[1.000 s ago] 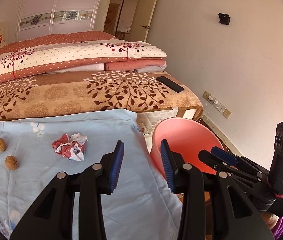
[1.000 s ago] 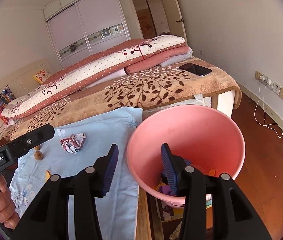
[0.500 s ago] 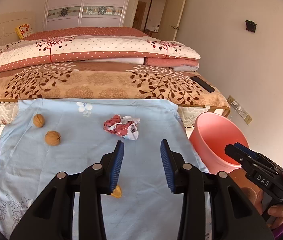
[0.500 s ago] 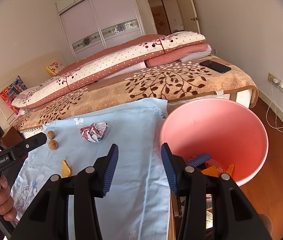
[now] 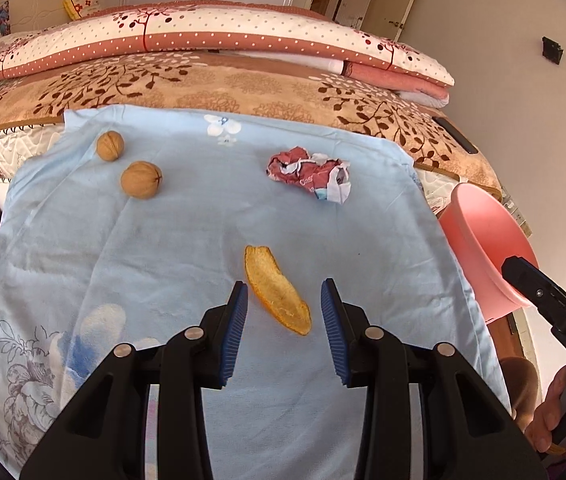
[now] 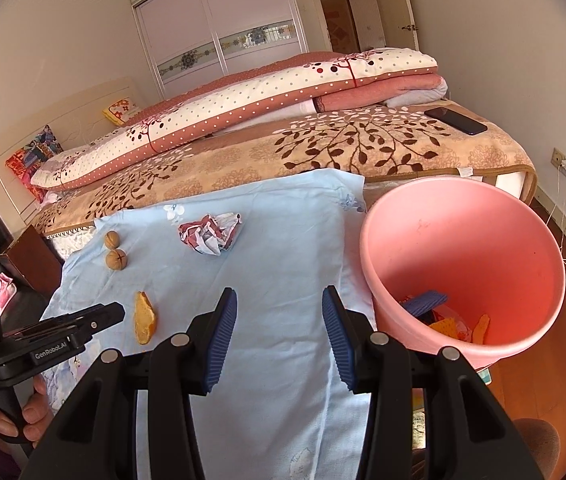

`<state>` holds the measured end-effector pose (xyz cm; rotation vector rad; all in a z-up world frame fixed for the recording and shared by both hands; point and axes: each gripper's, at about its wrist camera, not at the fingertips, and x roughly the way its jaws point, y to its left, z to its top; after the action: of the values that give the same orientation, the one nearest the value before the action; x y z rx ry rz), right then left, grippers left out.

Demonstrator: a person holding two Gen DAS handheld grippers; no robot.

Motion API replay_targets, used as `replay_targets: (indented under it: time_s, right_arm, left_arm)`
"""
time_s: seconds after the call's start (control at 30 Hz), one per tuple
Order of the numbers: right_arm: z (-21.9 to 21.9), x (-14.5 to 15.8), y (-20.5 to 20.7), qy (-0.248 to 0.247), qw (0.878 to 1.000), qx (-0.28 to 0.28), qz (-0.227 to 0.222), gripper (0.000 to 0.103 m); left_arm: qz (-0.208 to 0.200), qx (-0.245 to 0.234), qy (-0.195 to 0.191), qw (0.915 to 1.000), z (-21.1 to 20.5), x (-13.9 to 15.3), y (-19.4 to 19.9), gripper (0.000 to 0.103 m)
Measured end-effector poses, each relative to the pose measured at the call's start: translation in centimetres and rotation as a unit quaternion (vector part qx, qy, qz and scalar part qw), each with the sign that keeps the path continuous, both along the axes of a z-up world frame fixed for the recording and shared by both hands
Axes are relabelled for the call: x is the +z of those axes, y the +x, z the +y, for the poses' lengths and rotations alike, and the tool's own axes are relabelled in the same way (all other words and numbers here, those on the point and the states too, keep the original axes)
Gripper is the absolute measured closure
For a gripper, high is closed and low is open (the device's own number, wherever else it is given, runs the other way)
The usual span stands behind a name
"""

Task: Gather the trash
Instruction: 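Grasp second orange peel with left tool while right tool grasps crumpled red paper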

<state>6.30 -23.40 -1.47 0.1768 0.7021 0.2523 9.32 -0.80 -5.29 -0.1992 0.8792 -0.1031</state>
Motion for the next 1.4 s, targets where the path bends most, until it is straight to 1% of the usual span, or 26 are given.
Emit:
replay_targets:
  time_s: [0.23, 0.33, 0.47, 0.6, 0.63, 0.7, 0.8, 0.97, 1.03, 1.1, 1.27, 1.4]
  right_arm:
    - [1.0, -0.8, 0.8, -0.008, 1.000, 0.008, 0.013, 0.059]
    - [1.5, -1.1, 1.2, -0.013, 1.000, 0.012, 0.018, 0.059]
    - [2.1, -1.4, 1.6, -0.019, 0.999, 0.018, 0.023, 0.059]
    - [2.9, -1.7, 2.4, -0.026, 0.999, 0.025, 0.027, 0.059]
    - [3.1, -1.7, 2.7, -0.027, 0.999, 0.028, 0.028, 0.059]
    - [3.8, -1.8, 3.2, -0.029, 0.999, 0.035, 0.030, 0.059]
    - [5.0, -1.7, 4.4, -0.028, 0.998, 0.047, 0.031, 0.059]
    - [7.6, -1.3, 6.7, -0.026, 0.997, 0.069, 0.027, 0.059]
    - [8.7, -1.2, 7.7, -0.027, 0.997, 0.074, 0.025, 0.055]
    - [9.8, -1.2, 8.7, -0.029, 0.996, 0.079, 0.024, 0.054]
    - [12.4, -1.6, 11.0, -0.038, 0.995, 0.085, 0.028, 0.051]
    - [14.1, -2.1, 12.7, -0.072, 0.995, 0.065, 0.027, 0.047]
  left_arm:
    - [0.041, 0.015, -0.003, 0.9990, -0.3, -2.1, 1.8, 0.065]
    - [0.046, 0.016, -0.008, 0.9988, -0.7, -2.5, 2.4, 0.065]
    - [0.045, 0.018, 0.006, 0.9988, -1.3, -2.9, 2.7, 0.065]
    - [0.029, 0.015, 0.014, 0.9994, -1.1, -3.0, 2.6, 0.066]
    - [0.028, 0.017, 0.009, 0.9994, -0.9, -3.0, 2.6, 0.077]
    - [0.025, 0.016, -0.006, 0.9995, -0.4, -2.9, 2.5, 0.081]
    - [0.014, 0.014, -0.012, 0.9997, 0.1, -2.6, 2.3, 0.085]
    - [-0.012, 0.016, -0.013, 0.9997, 1.2, -1.5, 1.9, 0.085]
    - [-0.019, 0.020, -0.011, 0.9996, 1.8, -1.1, 1.7, 0.085]
    - [-0.024, 0.025, -0.009, 0.9994, 2.5, -1.0, 1.7, 0.085]
    - [-0.021, 0.044, -0.012, 0.9987, 4.7, -1.1, 1.8, 0.085]
    - [-0.016, 0.061, -0.017, 0.9979, 6.2, -1.3, 2.0, 0.085]
